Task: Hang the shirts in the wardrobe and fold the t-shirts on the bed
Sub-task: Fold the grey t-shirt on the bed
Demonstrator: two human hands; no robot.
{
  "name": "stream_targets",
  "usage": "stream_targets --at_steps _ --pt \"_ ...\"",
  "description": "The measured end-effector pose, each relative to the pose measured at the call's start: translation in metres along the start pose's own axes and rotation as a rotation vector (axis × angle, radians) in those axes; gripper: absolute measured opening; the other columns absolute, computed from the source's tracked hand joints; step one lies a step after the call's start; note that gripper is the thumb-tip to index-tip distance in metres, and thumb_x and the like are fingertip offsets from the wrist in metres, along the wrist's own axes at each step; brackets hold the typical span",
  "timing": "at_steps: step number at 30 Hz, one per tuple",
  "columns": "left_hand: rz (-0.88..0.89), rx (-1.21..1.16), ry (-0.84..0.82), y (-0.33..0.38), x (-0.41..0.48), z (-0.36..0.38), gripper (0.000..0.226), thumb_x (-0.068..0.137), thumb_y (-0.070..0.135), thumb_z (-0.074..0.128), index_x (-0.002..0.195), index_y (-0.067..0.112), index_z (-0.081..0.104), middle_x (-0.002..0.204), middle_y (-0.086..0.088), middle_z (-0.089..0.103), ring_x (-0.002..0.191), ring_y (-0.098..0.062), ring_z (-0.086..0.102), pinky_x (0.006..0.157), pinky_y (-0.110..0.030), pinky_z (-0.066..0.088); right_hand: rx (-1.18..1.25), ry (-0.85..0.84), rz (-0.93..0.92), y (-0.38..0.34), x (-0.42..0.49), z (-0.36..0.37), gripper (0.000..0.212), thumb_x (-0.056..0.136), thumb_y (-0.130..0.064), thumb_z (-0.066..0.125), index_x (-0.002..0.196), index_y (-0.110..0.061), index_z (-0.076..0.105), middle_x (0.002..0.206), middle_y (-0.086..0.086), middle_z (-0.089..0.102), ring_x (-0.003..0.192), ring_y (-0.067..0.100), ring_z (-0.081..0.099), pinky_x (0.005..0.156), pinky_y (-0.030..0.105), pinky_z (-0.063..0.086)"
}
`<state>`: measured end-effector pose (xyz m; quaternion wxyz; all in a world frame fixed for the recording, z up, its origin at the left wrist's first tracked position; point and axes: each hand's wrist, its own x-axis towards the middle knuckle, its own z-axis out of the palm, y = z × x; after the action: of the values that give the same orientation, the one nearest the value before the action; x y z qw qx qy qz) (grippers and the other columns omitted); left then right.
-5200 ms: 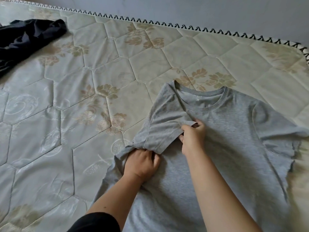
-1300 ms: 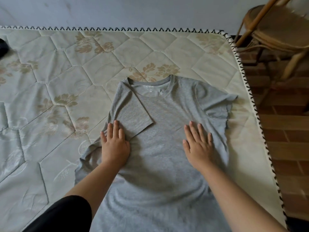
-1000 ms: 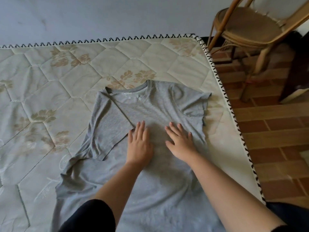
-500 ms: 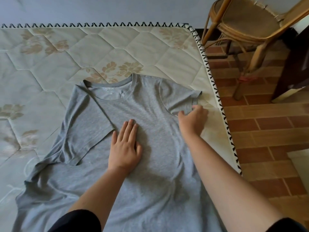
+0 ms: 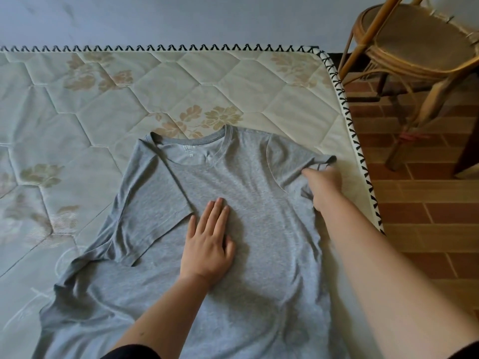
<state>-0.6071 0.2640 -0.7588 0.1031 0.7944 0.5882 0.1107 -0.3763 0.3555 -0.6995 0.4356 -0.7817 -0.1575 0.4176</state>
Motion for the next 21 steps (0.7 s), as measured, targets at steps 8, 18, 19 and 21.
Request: stream_targets --at_steps 8,18,19,21 --pt "0.0 0.054 0.034 0.001 0.0 0.0 0.06 0.082 0.034 0.038 0.136 0.011 0.048 0.143 -0.006 0.046 0.135 -0.02 0.035 0.111 -0.048 0.022 -0.754 -0.241 -1.272 0.028 -0.082 0.035 0.031 0.076 -0.013 0.055 0.104 -0.006 0.067 0.083 0.015 0.066 0.059 0.032 0.063 0.045 0.029 0.045" --pt "-0.027 -0.032 0.07 0.004 0.0 -0.005 0.052 0.083 0.037 0.041 0.127 0.013 0.057 0.128 -0.008 0.059 0.13 -0.024 0.035 0.114 -0.041 0.012 -1.256 -0.224 -1.155 0.083 -0.099 0.031 0.064 0.043 -0.022 0.087 0.103 -0.008 0.07 0.074 0.006 0.062 0.064 0.023 0.063 0.056 0.032 0.052" --pt "-0.045 -0.031 0.059 0.005 -0.001 -0.007 0.053 0.081 0.037 0.041 0.126 0.011 0.057 0.127 -0.01 0.059 0.13 -0.026 0.036 0.115 -0.043 0.014 -1.26 -0.21 -1.161 0.083 -0.101 0.028 0.06 0.042 -0.02 0.086 0.099 -0.009 0.071 0.073 0.005 0.062 0.064 0.023 0.063 0.056 0.032 0.052" --pt "-0.083 -0.014 0.028 0.008 -0.002 -0.009 0.055 0.079 0.034 0.041 0.124 0.006 0.057 0.123 -0.014 0.061 0.125 -0.031 0.047 0.114 -0.047 0.023 -1.265 -0.221 -1.162 0.083 -0.105 0.025 0.049 0.044 -0.014 0.085 0.091 -0.012 0.072 0.069 0.003 0.062 0.061 0.022 0.062 0.055 0.031 0.05"
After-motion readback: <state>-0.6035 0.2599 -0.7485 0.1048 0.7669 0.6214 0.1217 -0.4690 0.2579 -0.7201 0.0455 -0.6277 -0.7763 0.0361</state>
